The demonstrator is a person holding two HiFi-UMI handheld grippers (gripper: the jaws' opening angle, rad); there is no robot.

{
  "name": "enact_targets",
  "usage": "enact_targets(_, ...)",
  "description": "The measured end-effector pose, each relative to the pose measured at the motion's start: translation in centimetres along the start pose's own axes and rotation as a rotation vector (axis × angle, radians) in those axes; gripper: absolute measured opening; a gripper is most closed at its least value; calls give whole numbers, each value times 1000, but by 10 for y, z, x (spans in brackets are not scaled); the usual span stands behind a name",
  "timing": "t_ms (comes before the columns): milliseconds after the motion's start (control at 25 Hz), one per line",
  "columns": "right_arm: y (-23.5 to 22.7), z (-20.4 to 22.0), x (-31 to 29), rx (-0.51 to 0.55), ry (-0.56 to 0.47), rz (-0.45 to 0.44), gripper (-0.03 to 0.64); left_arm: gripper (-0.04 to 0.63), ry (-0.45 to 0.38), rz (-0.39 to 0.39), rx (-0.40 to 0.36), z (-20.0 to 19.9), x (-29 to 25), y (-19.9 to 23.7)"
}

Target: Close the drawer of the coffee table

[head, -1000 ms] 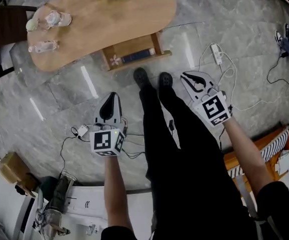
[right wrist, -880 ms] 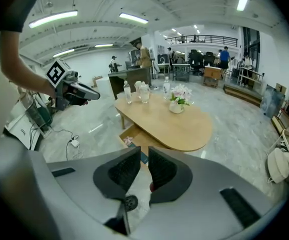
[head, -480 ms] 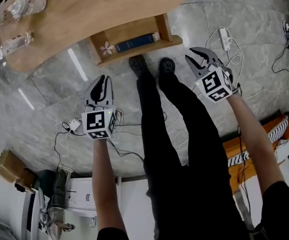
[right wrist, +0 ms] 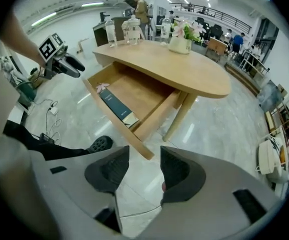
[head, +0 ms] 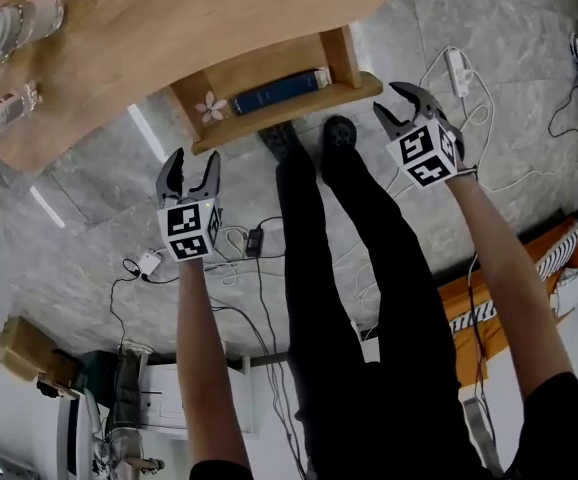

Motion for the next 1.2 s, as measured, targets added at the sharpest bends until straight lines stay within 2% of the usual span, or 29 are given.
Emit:
enact_targets(160, -5, 9, -18, 22, 49, 16, 178, 324, 71, 30, -82, 20, -28, 7)
enact_targets(280, -7, 14, -29, 25, 70, 14, 178, 324, 113, 32, -151, 31, -42, 8)
enact_targets(600, -11, 15, -56, 44, 99, 24, 176, 302, 121, -8, -185, 35, -61, 5)
enact_targets(680, -9, 14, -59, 51, 106, 25, 176, 276, 116, -23, -172, 35, -63, 4)
enact_targets(800, -5, 15, -61, 49, 117, 29, 150, 239, 100, -60, -108, 34, -65, 6)
enact_targets(960, -7, 17, -60, 17, 122, 28, 149, 238, 97, -95, -87, 34, -66, 6)
enact_targets(1200, -9, 11, -52, -17, 111, 26, 148, 236, 90, -86, -75, 27, -59, 7)
Point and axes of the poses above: the fingertips, and each gripper's own axes: x backward along the fingers, y to its left, z out of its underside, the point moved 3 cm from there along x, backward along the fingers
